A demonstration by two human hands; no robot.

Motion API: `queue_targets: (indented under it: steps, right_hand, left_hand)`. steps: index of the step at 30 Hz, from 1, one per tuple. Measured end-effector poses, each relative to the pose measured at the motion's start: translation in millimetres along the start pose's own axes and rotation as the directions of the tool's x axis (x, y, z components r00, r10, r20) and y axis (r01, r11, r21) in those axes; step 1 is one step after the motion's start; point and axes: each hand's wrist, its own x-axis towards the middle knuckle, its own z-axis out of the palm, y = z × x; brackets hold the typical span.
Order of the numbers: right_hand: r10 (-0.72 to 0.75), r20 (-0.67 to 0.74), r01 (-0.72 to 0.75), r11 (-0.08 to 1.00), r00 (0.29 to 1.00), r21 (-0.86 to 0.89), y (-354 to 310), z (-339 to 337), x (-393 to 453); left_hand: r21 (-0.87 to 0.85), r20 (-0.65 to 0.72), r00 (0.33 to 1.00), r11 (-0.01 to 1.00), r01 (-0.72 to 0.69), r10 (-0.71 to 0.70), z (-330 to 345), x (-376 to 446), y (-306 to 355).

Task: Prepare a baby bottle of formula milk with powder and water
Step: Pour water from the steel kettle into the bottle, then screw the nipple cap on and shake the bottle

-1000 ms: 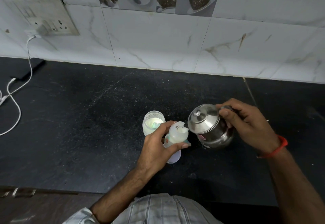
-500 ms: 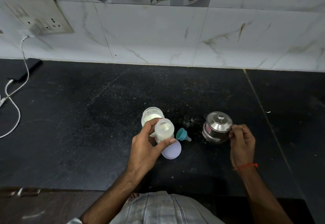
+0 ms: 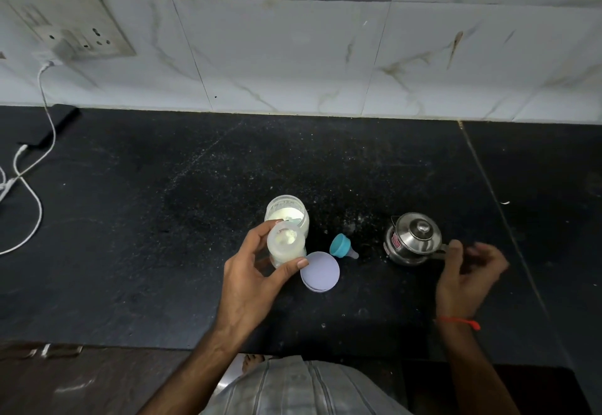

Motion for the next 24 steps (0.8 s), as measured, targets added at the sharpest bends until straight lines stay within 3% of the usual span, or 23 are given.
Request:
queue_targets:
  steps: [1,3,5,6,9,13,15,19,21,24]
  right_hand:
    - [-0.147,-0.018,0.145,0.987,0.989,-0.073,-12.2,-0.8,-2.1]
    - [-0.439,0.088,0.447,0.888,0.894,-0.106,-46.7,6.0,-13.2]
    - [-0.550,0.289,0.585,0.810,0.784,-0.047,-72.5,26.0,-30.7]
    - [-0.522,0.421,0.594,0.803,0.742,-0.052,-72.9,39.2,-37.7]
    - [-0.255,0.690,0.529,0.820,0.677,-0.217,-37.7,76.1,-52.4]
    - [-0.058,0.767,0.439,0.846,0.639,-0.302,-10.8,99.1,-56.1]
    - [-0.024,0.769,0.418,0.850,0.639,-0.321,-7.1,103.6,-54.6]
    - [-0.092,0.763,0.431,0.865,0.640,-0.257,-11.2,100.8,-50.6]
    - [-0.107,0.752,0.315,0.939,0.650,-0.139,-29.3,95.8,-50.5]
    - [-0.069,0.803,-0.061,0.990,0.592,0.130,-72.0,83.6,-50.9]
  left_hand:
    - [-0.004,0.000,1.000,1.000,0.001,-0.001,-1.5,-0.6,0.0]
    - [-0.009,-0.001,1.000,1.000,-0.001,0.001,-4.2,-1.3,-0.3]
    - [-0.018,-0.010,1.000,1.000,-0.012,0.012,-6.4,-1.7,0.5]
    - [-0.025,-0.015,1.000,0.999,-0.022,0.022,-7.3,-1.8,1.4]
    - [-0.050,-0.032,0.998,0.998,-0.049,0.047,-8.7,-2.9,4.4]
    - [-0.078,-0.038,0.997,0.995,-0.068,0.065,-11.4,-6.4,4.8]
    - [-0.083,-0.025,0.997,0.994,-0.074,0.072,-13.2,-7.6,4.2]
    - [-0.084,0.006,0.996,0.993,-0.083,0.084,-14.3,-7.7,3.6]
    - [-0.081,0.024,0.996,0.993,-0.080,0.082,-14.2,-6.8,0.4]
    - [-0.043,0.048,0.995,0.995,-0.085,0.087,-13.1,-3.5,-6.0]
